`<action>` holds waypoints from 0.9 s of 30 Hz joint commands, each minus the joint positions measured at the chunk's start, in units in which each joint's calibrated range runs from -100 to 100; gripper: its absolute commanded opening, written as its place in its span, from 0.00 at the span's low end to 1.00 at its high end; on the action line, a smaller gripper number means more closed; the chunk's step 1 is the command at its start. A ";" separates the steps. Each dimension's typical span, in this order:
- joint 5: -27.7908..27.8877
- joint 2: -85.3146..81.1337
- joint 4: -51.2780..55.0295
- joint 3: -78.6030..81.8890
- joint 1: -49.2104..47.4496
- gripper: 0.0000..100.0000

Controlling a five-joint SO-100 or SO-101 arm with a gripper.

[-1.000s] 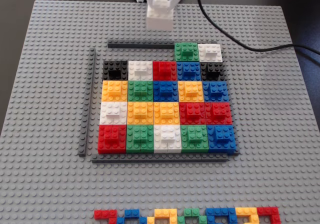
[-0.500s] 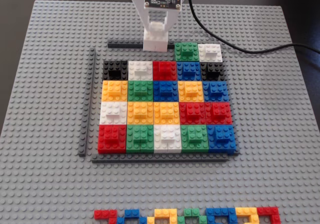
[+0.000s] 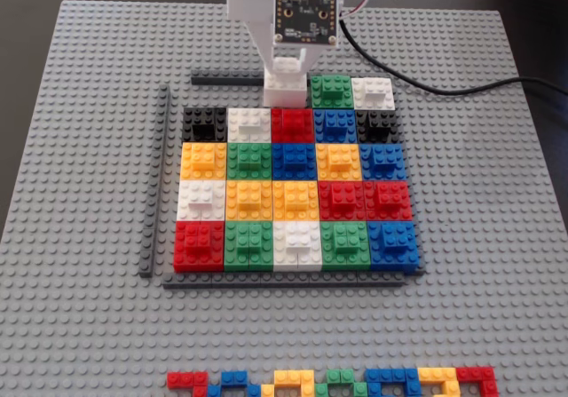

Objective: Grab the cube and place it into the grid

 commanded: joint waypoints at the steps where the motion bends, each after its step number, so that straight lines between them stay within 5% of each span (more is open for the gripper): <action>1: -0.93 0.10 -0.66 -0.21 -1.18 0.01; 27: -0.68 2.59 -3.84 1.88 -0.66 0.02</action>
